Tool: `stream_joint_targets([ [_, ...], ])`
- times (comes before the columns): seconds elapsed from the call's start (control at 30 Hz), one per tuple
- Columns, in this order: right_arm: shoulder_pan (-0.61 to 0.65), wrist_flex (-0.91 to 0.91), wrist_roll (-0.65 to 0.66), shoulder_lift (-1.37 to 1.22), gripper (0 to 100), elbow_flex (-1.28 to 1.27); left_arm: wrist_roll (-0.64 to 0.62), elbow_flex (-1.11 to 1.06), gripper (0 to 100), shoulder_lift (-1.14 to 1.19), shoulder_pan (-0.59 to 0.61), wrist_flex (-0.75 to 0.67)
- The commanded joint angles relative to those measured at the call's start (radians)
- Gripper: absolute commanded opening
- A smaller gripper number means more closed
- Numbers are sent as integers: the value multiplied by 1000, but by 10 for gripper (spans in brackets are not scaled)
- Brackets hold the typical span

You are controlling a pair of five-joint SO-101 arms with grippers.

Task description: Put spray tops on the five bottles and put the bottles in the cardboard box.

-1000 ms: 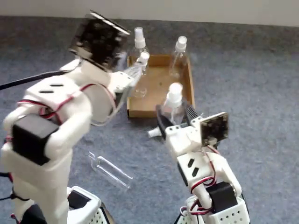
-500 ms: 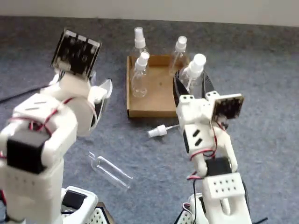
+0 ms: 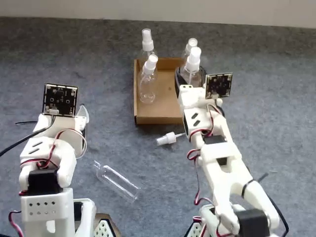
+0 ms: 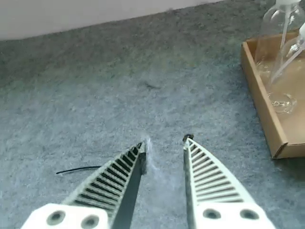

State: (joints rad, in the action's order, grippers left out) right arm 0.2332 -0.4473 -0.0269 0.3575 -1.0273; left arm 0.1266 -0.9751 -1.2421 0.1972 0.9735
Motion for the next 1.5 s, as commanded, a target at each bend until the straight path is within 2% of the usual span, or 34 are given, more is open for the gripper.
stream_joint_targets([
  [0.0, -15, -61, -6, -90, 4, 114, 9, -119, 130, -15, 15, -114],
  [0.17, -45, -128, -8, -236, 4, 182, 9, -196, 130, -15, 15, -176],
  [0.63, -45, -325, -8, -452, 4, 209, 9, -203, 130, -13, 15, -175],
  [1.27, -45, -326, -2, -562, 10, 240, 9, -203, 130, -13, 15, -172],
  [1.47, -45, -323, -2, -562, 142, 240, 9, -203, 130, -13, 15, -170],
])
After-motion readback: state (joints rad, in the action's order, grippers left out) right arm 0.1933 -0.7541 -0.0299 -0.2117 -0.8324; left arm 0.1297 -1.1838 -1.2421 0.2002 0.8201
